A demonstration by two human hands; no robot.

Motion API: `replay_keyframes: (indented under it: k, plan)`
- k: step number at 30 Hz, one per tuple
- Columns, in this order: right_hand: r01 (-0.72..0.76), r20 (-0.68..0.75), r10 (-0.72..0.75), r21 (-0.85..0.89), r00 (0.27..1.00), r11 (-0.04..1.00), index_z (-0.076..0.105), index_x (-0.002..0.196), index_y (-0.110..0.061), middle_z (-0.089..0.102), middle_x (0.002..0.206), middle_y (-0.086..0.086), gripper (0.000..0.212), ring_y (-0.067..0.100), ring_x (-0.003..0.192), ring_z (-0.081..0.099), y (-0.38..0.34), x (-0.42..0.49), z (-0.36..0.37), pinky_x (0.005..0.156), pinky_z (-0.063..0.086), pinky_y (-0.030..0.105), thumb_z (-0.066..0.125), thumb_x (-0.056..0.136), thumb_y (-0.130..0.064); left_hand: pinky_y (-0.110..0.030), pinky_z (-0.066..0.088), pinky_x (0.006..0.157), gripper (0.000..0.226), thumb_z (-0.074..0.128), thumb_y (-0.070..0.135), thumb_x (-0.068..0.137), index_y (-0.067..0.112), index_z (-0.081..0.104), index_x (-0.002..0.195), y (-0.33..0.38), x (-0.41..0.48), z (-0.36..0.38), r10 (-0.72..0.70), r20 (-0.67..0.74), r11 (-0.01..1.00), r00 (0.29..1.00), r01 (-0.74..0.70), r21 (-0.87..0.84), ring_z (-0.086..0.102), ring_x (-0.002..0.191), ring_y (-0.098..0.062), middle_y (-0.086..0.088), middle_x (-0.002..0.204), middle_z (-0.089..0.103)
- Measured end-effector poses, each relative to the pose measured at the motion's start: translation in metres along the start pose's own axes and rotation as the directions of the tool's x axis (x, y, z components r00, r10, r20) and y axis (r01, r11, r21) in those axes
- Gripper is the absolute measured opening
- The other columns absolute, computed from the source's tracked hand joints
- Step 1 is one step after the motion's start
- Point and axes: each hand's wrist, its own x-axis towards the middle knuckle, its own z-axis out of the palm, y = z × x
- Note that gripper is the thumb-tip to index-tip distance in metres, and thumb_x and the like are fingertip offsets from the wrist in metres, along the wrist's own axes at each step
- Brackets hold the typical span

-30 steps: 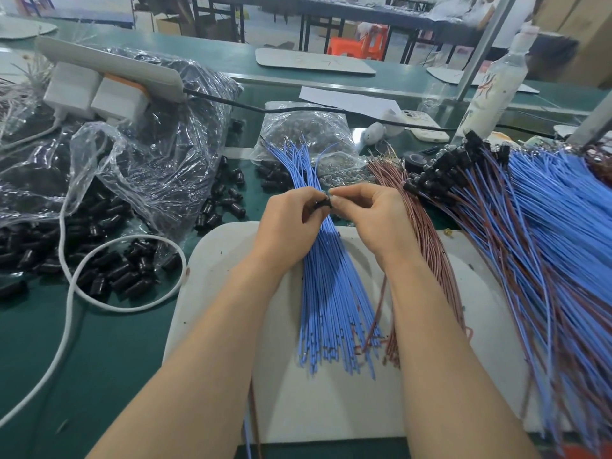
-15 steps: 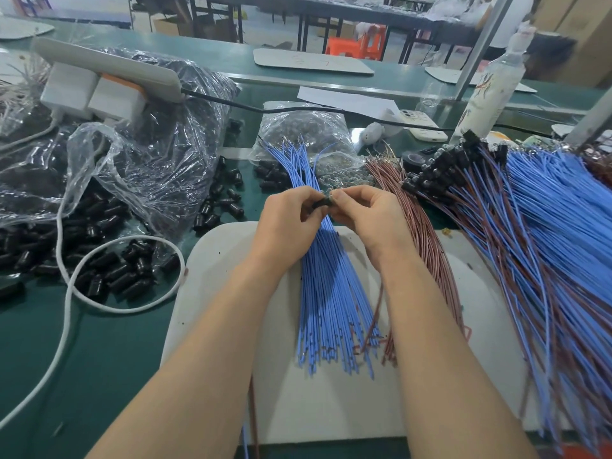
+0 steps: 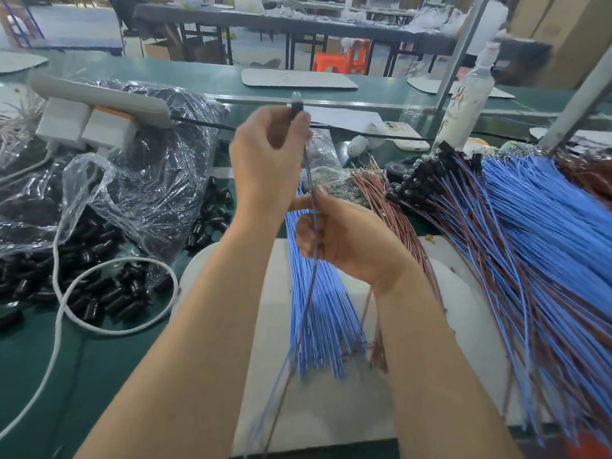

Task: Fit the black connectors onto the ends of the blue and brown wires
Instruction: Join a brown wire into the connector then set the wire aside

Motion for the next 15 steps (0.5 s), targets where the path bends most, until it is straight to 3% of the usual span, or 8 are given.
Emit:
replay_keyframes:
  k: [4, 7, 10, 12, 15]
  plan:
    - [0.166, -0.019, -0.169, -0.116, 0.985, 0.979, 0.059, 0.097, -0.005, 0.035, 0.051, -0.005, 0.027, 0.009, 0.045, 0.033, -0.041, -0.047, -0.019, 0.045, 0.029, 0.018, 0.038, 0.097, -0.021, -0.017, 0.047, 0.062, 0.008, 0.059, 0.019, 0.094, 0.012, 0.059, 0.098, 0.044, 0.032, 0.016, -0.16, -0.106, 0.9, 0.981, 0.101, -0.424, 0.058, 0.059, -0.003, 0.003, 0.072, 0.067]
    - [0.142, -0.313, -0.29, -0.422, 0.904, 0.895, 0.059, 0.092, -0.015, 0.039, 0.045, -0.007, 0.022, 0.006, 0.037, 0.03, -0.071, -0.093, -0.042, 0.038, 0.024, 0.016, 0.04, 0.101, -0.018, -0.018, 0.05, 0.059, 0.014, 0.06, 0.016, 0.093, 0.005, 0.058, 0.1, 0.065, 0.035, 0.055, -0.263, -0.027, 0.77, 0.964, 0.193, -0.609, 0.056, 0.056, -0.008, 0.002, 0.063, 0.062]
    - [-0.176, -0.592, -0.492, -0.734, 0.638, 0.656, 0.054, 0.08, -0.023, 0.057, 0.048, -0.007, 0.017, 0.007, 0.041, 0.045, -0.082, -0.125, -0.071, 0.049, 0.037, 0.026, 0.049, 0.097, -0.027, -0.02, 0.055, 0.062, 0.008, 0.062, 0.013, 0.091, 0.007, 0.058, 0.093, 0.076, 0.016, 0.115, -0.333, 0.195, 0.737, 0.923, 0.384, -0.556, 0.059, 0.057, -0.009, 0.0, 0.064, 0.061]
    - [-0.392, -0.666, -0.575, -0.745, 0.475, 0.539, 0.056, 0.081, -0.02, 0.067, 0.067, -0.003, 0.015, 0.013, 0.065, 0.06, -0.075, -0.133, -0.095, 0.067, 0.044, 0.033, 0.053, 0.094, -0.026, -0.026, 0.055, 0.069, 0.007, 0.063, 0.009, 0.089, 0.004, 0.058, 0.092, 0.069, -0.009, 0.157, -0.367, 0.377, 0.749, 0.85, 0.511, -0.423, 0.06, 0.063, -0.015, -0.004, 0.067, 0.059]
    - [-0.597, -0.775, -0.531, -0.616, 0.343, 0.514, 0.063, 0.1, -0.005, 0.068, 0.105, 0.017, 0.019, 0.032, 0.103, 0.06, -0.049, -0.133, -0.126, 0.084, 0.042, 0.036, 0.055, 0.094, -0.022, -0.035, 0.051, 0.086, 0.009, 0.062, 0.009, 0.087, 0.0, 0.065, 0.087, 0.042, -0.054, 0.204, -0.415, 0.594, 0.818, 0.689, 0.568, -0.087, 0.064, 0.077, -0.029, -0.017, 0.076, 0.065]
